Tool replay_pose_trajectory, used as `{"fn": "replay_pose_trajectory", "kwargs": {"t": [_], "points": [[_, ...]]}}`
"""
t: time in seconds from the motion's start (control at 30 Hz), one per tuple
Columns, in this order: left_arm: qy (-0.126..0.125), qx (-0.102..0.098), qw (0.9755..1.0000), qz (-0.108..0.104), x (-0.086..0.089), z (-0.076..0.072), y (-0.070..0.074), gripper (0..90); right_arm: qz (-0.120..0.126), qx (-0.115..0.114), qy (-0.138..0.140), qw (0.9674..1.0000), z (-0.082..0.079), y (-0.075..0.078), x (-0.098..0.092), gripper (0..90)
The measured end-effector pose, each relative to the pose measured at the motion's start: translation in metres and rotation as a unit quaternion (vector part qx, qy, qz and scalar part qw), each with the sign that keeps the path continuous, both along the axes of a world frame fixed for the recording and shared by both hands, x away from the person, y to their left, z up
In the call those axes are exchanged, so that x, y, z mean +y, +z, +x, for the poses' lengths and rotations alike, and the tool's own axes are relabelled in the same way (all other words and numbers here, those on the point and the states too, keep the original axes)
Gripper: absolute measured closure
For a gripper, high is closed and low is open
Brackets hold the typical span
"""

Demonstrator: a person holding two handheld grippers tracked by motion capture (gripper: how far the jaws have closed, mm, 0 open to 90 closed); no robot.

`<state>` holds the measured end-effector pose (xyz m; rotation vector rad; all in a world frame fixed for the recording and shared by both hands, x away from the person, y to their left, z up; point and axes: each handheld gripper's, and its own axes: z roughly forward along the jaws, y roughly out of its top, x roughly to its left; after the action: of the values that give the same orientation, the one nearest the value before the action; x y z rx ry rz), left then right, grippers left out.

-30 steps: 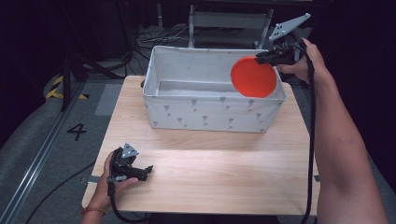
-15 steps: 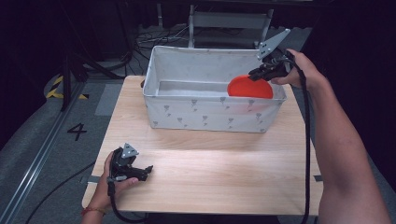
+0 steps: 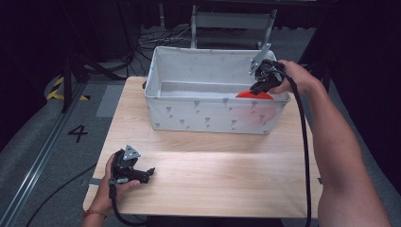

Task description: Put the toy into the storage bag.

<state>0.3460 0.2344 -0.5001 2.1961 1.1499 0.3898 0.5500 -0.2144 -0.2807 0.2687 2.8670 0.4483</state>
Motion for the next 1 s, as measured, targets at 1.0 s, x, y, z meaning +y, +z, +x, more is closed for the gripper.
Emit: {"fn": "replay_pose_trajectory", "kwargs": {"t": [1.0], "points": [[0.002,-0.001,1.0000,-0.001,0.000,-0.001,0.000,1.1,-0.070,0.059,-0.046,0.9948,0.018,-0.032,-0.004,81.2]]}}
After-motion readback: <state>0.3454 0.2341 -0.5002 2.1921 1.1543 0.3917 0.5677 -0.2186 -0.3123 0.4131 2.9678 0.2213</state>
